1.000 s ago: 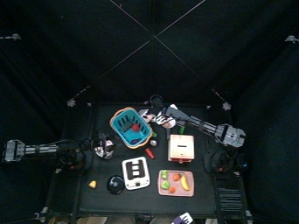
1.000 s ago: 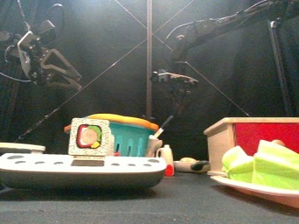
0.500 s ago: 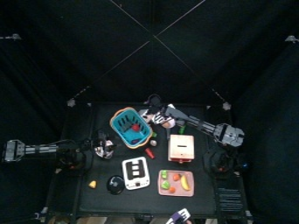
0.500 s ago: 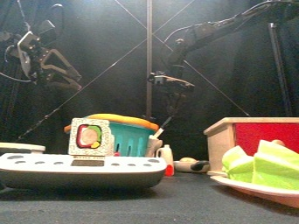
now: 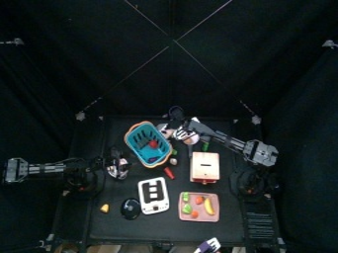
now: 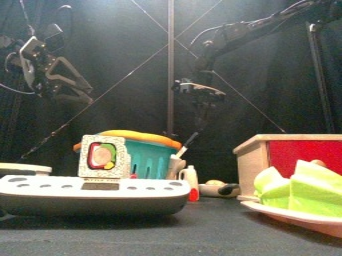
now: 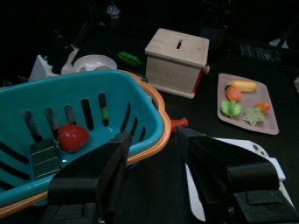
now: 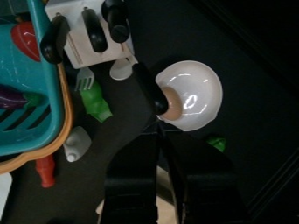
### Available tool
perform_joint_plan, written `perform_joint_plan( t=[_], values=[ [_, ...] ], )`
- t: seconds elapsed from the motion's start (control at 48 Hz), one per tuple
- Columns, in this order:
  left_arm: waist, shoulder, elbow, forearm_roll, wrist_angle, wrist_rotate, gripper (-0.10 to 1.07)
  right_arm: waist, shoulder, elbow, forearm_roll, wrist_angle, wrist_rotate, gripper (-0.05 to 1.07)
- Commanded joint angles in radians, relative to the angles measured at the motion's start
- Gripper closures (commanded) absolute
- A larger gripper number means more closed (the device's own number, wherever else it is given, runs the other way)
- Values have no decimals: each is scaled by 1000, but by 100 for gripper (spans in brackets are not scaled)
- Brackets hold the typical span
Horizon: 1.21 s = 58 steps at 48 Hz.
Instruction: Place pairing knife back in holder
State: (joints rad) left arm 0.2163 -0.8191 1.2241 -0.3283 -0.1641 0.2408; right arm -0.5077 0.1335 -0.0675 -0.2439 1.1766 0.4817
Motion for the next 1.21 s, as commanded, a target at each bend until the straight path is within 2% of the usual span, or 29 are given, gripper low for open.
perform_joint_plan(
  t=[0.0,0.292,0.562,0.854,1.188],
  values=[
    [2,3,-15,3,-5,0,14,-9,-54,-2,-8,-6,2,57],
    [2,3,-15,5,-3,2,14,-31,-3,5,-9,-81,-2,57],
    [2,3,-15,5,-5,3,14,-35,46,-14,6,-101,-11,57],
    [2,3,-14,5,-3,3,14,-29,49,-52,12,-114,-11,57],
    [2,3,-14,5,-3,3,14,-25,44,-52,20,-95,-12,57]
  ],
)
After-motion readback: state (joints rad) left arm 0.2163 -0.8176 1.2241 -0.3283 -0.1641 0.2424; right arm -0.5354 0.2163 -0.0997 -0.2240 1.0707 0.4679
